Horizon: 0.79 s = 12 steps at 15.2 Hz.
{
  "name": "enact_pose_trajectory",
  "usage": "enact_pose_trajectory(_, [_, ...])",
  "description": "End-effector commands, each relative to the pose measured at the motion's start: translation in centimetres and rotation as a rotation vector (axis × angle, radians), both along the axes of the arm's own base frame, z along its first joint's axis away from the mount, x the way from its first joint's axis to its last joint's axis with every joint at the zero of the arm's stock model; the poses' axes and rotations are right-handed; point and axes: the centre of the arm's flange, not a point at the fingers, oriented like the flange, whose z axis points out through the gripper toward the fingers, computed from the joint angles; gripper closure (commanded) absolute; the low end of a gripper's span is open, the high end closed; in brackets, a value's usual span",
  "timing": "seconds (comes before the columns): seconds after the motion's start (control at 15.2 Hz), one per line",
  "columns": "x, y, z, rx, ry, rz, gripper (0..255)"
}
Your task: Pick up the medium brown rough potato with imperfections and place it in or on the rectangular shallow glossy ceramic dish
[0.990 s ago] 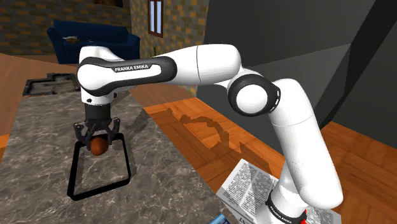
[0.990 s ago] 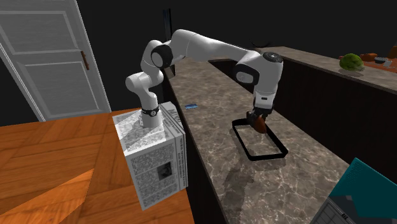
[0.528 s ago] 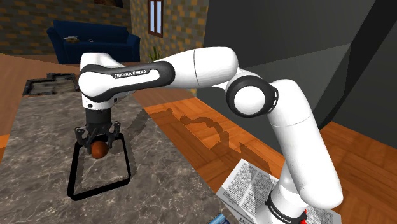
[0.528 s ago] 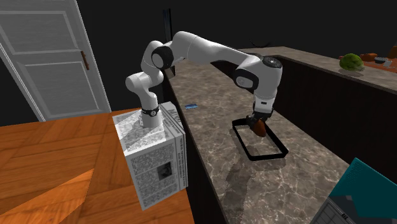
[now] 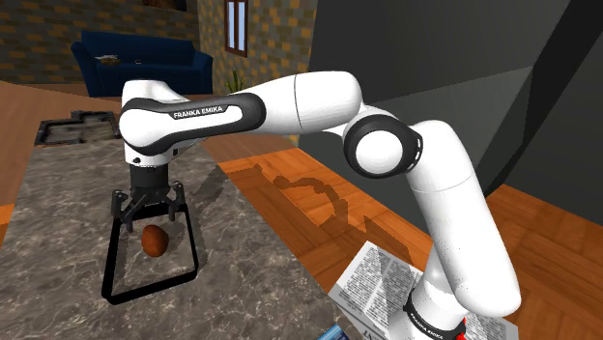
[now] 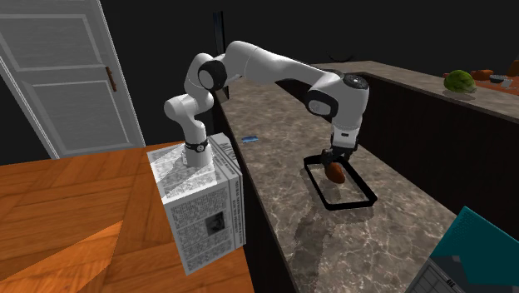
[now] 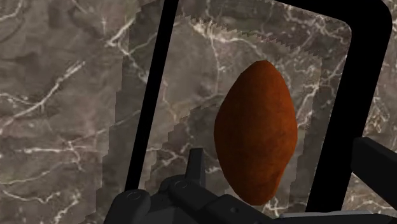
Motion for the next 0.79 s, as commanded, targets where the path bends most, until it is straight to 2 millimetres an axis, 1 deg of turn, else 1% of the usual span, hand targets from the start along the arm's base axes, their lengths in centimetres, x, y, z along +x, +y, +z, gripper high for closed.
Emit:
enact_pose_trajectory(0.0, [0.0, 0.0, 0.0, 0.0, 0.0, 0.0, 0])
enact_pose_trajectory(0.2, [0.5, -0.7, 3.9, 0.0, 0.0, 0.0, 0])
enact_pose_trajectory(0.26, [0.6, -0.9, 4.9, 0.0, 0.0, 0.0, 0])
enact_pose_trajectory(0.73, [0.6, -0.9, 4.9, 0.0, 0.0, 0.0, 0])
